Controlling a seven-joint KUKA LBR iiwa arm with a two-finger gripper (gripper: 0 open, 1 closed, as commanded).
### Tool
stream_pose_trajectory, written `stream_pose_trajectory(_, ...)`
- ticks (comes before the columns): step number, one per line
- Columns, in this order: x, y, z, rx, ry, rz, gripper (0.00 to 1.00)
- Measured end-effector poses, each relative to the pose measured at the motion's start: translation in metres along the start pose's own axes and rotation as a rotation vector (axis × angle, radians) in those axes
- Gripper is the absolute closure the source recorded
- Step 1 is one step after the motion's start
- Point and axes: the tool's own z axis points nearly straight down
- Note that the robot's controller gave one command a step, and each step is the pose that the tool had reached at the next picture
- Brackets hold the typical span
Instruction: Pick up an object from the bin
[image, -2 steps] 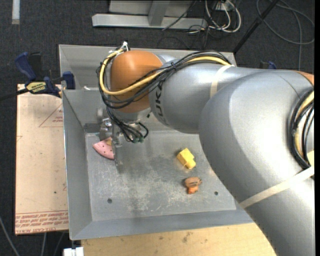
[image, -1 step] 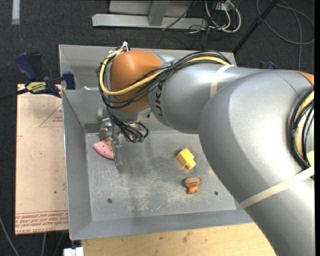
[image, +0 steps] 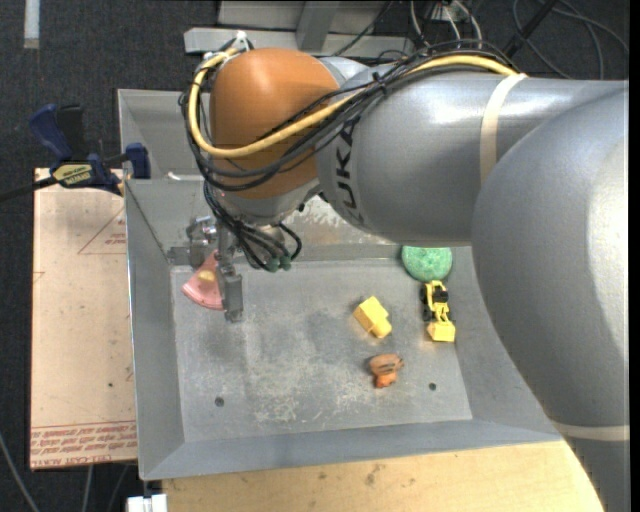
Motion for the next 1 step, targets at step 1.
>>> stream_pose_trajectory(1, 0.0002, -0.0001, 0.0003, 0.0, 0.001, 0.0, 1.0)
